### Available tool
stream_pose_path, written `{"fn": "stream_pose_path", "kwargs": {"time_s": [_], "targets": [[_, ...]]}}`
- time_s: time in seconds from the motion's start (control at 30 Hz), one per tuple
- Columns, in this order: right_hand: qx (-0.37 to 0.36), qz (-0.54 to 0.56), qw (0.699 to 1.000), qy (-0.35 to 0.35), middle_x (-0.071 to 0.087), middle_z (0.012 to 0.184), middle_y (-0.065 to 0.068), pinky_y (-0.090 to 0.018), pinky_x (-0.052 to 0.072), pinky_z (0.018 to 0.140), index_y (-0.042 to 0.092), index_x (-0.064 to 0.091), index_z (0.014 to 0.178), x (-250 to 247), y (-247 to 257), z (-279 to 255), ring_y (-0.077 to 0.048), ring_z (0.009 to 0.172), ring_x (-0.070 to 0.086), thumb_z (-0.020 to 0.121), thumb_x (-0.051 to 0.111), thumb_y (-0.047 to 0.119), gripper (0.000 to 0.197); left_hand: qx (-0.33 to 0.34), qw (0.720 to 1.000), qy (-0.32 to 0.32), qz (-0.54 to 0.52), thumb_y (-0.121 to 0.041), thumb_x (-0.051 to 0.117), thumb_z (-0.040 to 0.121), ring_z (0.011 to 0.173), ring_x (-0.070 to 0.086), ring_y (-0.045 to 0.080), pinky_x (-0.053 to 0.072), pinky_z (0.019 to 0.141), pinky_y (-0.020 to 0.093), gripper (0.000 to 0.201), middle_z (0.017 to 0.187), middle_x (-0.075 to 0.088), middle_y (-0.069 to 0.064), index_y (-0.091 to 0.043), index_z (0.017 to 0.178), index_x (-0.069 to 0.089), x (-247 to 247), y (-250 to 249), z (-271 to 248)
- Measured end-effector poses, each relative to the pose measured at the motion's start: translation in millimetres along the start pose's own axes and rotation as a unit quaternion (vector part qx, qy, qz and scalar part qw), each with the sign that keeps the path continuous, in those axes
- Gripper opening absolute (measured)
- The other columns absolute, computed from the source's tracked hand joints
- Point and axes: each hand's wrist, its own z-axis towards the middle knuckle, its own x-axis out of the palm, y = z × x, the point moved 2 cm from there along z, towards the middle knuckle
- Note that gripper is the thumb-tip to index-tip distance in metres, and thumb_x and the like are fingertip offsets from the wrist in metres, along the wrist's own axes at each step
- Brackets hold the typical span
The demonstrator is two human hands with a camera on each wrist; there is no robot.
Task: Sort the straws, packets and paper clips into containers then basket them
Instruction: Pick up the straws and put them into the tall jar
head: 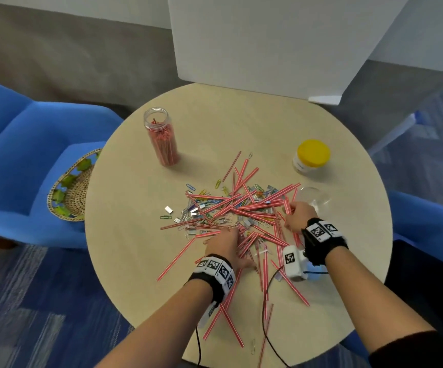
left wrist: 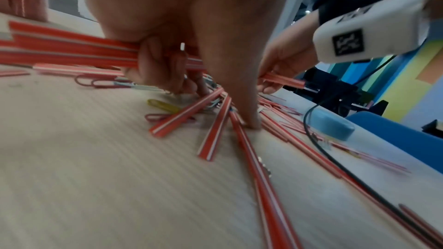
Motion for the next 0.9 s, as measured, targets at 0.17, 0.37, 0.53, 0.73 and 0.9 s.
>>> {"fn": "stream_pose_path", "kwargs": {"time_s": [0.17,0.37,0.53,0.73,0.9], "targets": [[-0.007,0.091,0.996,0.002,0.061,0.089,-0.004,-0.026,0.045,0.056,0.012,0.06,0.118,-7,-11,-15,-0.017,0.065,0.056,0.096,0.038,0.001,0.033,-0.017,1.0,-0.011,0.0,-0.035,0.072,0.084,0.084,0.065,0.022,0.057,0.078,0.034,0.024,0.09,0.068,0.004,-0.013,0.092,0.066,-3,-7,4],[-0.006,-0.073,0.997,0.019,0.064,0.096,-0.001,-0.023,0.047,0.062,0.014,0.061,0.098,22,-9,-48,-0.016,0.077,0.062,0.081,0.078,0.023,0.025,-0.004,0.999,-0.031,-0.004,-0.028,0.062,0.093,0.089,0.066,0.021,0.056,0.085,0.033,0.02,0.096,0.07,0.005,-0.01,0.1,0.069,-12,3,9],[0.006,-0.117,0.992,-0.049,0.066,0.087,-0.005,-0.031,0.056,0.07,0.011,0.065,0.089,30,6,-48,-0.023,0.08,0.065,0.082,0.077,0.024,0.019,-0.002,0.995,-0.085,-0.056,-0.028,0.066,0.091,0.08,0.064,0.013,0.054,0.08,0.026,0.016,0.09,0.072,-0.001,-0.014,0.095,0.073,-26,15,10],[-0.007,-0.165,0.984,-0.062,0.051,0.073,-0.001,-0.028,0.046,0.065,0.012,0.056,0.083,30,18,-45,-0.022,0.075,0.055,0.083,0.078,0.024,0.025,-0.012,0.979,-0.152,-0.137,-0.026,0.06,0.095,0.082,0.059,0.017,0.045,0.075,0.027,0.017,0.09,0.065,0.0,-0.011,0.102,0.065,-48,26,14],[-0.035,-0.152,0.983,-0.095,0.066,0.091,-0.008,-0.033,0.053,0.07,0.009,0.056,0.1,41,18,-39,-0.026,0.082,0.063,0.087,0.07,0.014,0.02,0.038,0.943,-0.206,-0.259,-0.026,0.052,0.099,0.046,0.049,0.001,0.038,0.05,0.02,0.017,0.07,0.067,0.002,-0.013,0.088,0.051,-84,33,13]]}}
